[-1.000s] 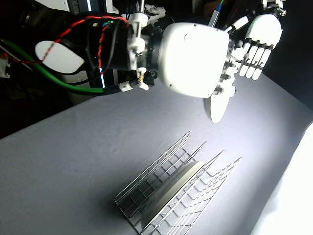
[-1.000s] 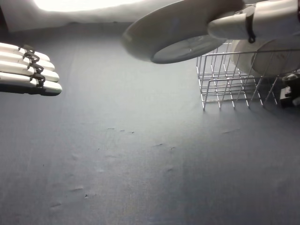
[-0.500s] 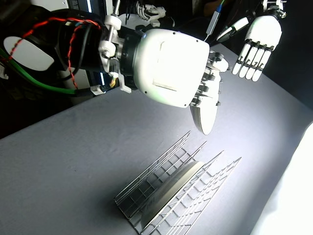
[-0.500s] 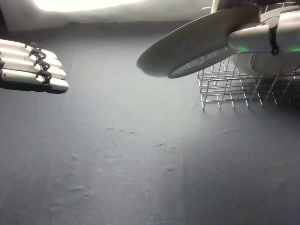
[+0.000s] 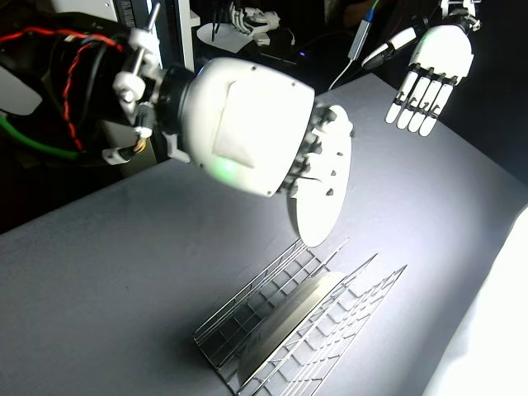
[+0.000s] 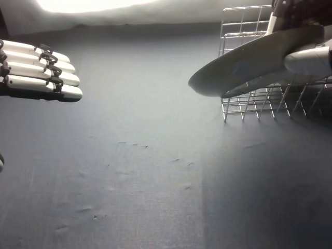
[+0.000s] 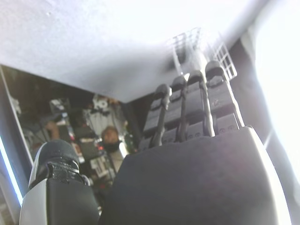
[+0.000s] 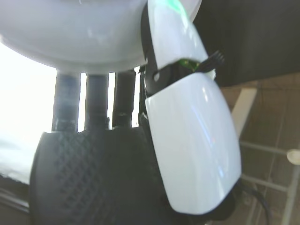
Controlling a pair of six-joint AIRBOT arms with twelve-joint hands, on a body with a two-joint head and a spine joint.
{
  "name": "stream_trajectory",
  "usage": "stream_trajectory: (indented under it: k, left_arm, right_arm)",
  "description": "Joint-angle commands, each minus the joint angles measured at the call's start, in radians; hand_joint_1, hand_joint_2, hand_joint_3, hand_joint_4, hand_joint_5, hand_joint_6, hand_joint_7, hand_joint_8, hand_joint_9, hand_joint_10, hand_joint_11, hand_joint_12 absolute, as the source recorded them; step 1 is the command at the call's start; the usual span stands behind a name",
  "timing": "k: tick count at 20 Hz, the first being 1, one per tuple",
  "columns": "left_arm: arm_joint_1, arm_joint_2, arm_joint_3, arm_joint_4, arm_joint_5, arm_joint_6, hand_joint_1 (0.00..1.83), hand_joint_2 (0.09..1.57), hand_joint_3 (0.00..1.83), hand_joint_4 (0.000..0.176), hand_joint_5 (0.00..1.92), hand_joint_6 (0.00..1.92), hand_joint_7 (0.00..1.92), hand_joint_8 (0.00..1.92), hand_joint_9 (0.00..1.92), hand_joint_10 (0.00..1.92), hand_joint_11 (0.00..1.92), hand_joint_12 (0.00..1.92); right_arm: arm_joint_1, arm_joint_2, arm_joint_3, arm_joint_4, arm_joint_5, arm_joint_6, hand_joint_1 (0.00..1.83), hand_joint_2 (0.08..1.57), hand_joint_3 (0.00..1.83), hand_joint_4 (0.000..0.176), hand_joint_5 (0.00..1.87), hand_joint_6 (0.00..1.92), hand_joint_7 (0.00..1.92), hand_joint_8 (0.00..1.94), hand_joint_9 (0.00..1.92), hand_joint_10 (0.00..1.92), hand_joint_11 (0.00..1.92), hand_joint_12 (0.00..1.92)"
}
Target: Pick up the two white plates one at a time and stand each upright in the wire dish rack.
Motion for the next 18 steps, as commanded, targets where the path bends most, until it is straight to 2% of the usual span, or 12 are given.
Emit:
stream_trajectory:
  k: [1,4,11,12,13,16,18]
  left_arm:
    - [-0.015,0.007,0.001,-0.081,-0.019,0.008,0.00,0.98,0.00,0.000,0.00,0.00,0.00,0.00,0.00,0.00,0.00,0.00]
    - [-0.006,0.008,-0.003,-0.081,-0.023,0.018,0.00,0.97,0.00,0.000,0.00,0.00,0.00,0.00,0.00,0.00,0.00,0.00]
    - [-0.006,0.007,-0.009,-0.064,0.004,0.026,0.00,1.00,0.01,0.000,0.00,0.00,0.00,0.00,0.00,0.00,0.00,0.00]
    - [-0.007,0.007,-0.012,-0.065,0.006,0.026,0.00,0.98,0.00,0.000,0.00,0.00,0.00,0.00,0.00,0.00,0.00,0.00]
    - [-0.009,0.007,-0.015,-0.065,0.008,0.026,0.00,0.98,0.00,0.000,0.00,0.00,0.00,0.00,0.00,0.00,0.00,0.00]
    - [-0.011,0.007,-0.019,-0.065,0.010,0.026,0.00,0.99,0.00,0.000,0.00,0.00,0.00,0.00,0.00,0.00,0.00,0.00]
    - [-0.012,0.007,-0.021,-0.065,0.010,0.028,0.00,0.98,0.00,0.000,0.00,0.00,0.00,0.00,0.00,0.00,0.00,0.00]
  right_arm:
    - [0.002,0.011,-0.002,0.016,0.175,0.019,1.36,1.16,0.00,0.000,0.84,1.20,0.92,1.07,0.82,1.29,0.62,1.34]
    - [-0.006,0.012,0.006,0.016,0.181,0.016,1.37,1.14,0.00,0.000,0.87,1.15,0.96,1.02,0.86,1.22,0.66,1.27]
    - [-0.015,-0.023,0.072,0.016,0.181,0.004,1.37,1.13,0.00,0.000,0.89,1.11,0.96,0.97,0.86,1.26,0.66,1.38]
    - [-0.018,-0.031,0.086,0.016,0.181,0.000,1.36,1.14,0.00,0.000,0.88,1.14,0.95,1.02,0.84,1.26,0.62,1.37]
    - [-0.022,-0.037,0.097,0.016,0.181,-0.003,1.37,1.12,0.00,0.000,0.91,1.10,0.99,0.94,0.88,1.23,0.67,1.36]
    - [-0.035,-0.059,0.134,0.016,0.182,-0.016,1.36,1.15,0.00,0.000,0.86,1.16,0.93,1.04,0.81,1.32,0.55,1.44]
    - [-0.040,-0.075,0.163,0.009,0.183,-0.022,1.37,1.12,0.00,0.000,0.92,1.10,1.00,0.93,0.85,1.22,0.63,1.36]
